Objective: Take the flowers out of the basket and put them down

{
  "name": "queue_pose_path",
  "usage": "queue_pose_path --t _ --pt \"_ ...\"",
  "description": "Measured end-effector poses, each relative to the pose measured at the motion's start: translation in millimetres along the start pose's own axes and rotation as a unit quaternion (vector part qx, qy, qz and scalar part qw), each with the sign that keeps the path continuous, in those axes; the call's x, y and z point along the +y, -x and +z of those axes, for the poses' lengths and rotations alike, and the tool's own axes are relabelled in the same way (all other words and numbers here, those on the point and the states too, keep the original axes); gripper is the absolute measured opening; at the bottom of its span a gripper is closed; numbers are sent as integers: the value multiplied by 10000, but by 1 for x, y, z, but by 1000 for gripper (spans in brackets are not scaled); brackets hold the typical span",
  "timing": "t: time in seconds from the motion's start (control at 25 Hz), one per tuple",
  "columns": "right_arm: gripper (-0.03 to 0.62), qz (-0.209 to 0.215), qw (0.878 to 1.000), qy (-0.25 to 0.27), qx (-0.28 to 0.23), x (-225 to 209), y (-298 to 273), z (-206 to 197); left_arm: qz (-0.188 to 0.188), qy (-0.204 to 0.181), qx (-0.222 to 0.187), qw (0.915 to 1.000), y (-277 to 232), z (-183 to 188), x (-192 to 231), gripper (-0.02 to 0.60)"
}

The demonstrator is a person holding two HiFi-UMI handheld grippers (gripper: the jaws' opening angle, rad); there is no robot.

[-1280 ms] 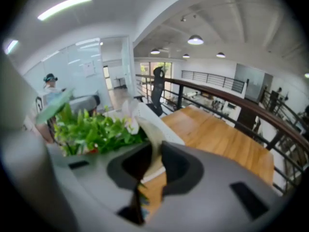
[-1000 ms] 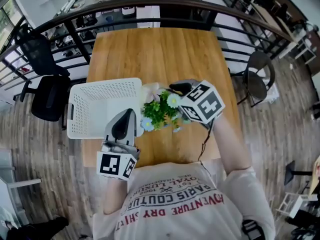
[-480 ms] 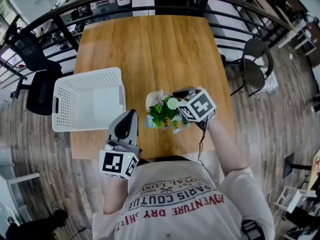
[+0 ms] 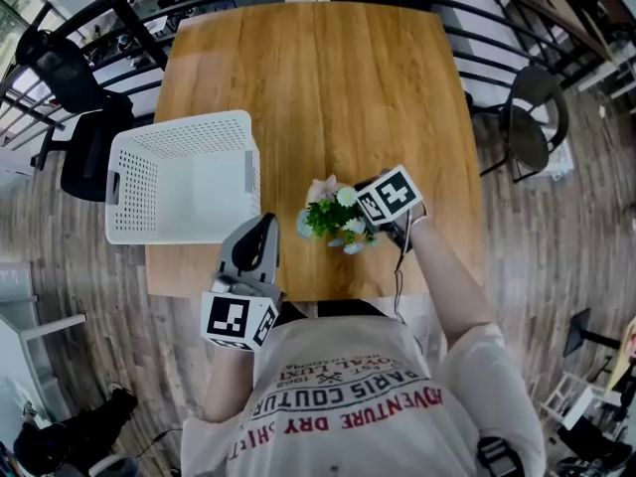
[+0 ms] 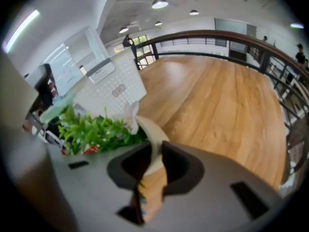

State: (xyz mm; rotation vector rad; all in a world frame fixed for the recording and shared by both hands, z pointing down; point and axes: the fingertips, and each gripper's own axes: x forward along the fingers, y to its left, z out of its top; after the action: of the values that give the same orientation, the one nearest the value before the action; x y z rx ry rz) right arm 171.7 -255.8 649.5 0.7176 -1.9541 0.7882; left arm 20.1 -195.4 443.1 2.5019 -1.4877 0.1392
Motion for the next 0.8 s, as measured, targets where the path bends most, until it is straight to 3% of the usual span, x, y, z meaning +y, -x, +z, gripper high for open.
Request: queue_pose_path --t 0.32,0.6,0.8 --pt "91 126 9996 -76 224 -7 -29 1 112 11 236 9997 0 -21 0 26" --pt "98 183 9977 -628 168 -13 -35 5 328 79 184 9993 5 -17 17 26" --pt "99 47 9984 -528 189 -11 -35 5 286 108 136 9994 5 -14 15 26"
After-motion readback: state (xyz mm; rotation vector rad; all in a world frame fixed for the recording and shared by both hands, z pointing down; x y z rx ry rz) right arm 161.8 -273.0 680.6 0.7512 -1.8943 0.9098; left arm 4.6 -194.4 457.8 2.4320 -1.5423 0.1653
